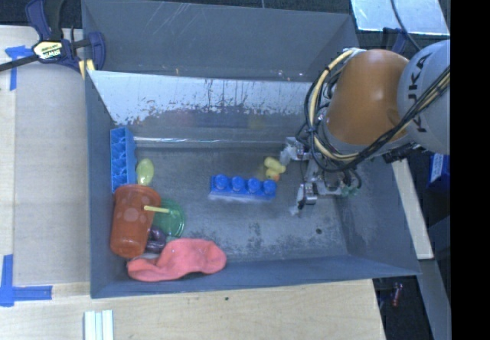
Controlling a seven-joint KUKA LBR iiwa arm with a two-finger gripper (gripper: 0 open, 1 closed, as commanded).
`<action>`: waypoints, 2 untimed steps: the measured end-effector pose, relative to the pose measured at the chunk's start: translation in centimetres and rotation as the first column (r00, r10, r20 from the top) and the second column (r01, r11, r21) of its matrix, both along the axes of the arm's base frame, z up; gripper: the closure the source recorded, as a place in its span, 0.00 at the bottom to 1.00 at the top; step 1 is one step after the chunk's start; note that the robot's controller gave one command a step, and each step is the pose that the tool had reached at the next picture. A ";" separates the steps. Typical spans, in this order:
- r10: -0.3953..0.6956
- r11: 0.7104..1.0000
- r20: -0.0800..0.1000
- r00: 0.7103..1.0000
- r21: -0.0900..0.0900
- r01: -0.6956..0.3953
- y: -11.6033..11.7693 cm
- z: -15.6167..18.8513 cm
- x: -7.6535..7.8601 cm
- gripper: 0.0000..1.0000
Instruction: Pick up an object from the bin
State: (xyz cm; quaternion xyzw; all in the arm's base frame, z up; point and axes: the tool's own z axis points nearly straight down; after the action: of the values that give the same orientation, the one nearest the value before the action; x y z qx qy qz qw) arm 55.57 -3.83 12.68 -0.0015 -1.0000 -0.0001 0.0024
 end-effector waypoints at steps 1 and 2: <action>0.001 1.000 0.008 1.000 -0.001 -0.001 0.0 0.4 0.2 0.00; 0.107 0.994 0.015 0.994 -0.004 -0.107 4.0 -3.1 2.5 0.00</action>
Offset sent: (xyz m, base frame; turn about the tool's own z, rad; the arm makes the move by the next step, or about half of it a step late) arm 0.0335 0.0676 -0.0568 -0.1745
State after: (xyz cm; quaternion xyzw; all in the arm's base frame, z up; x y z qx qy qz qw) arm 58.02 0.15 9.56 0.0519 -0.9986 0.0015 -0.0051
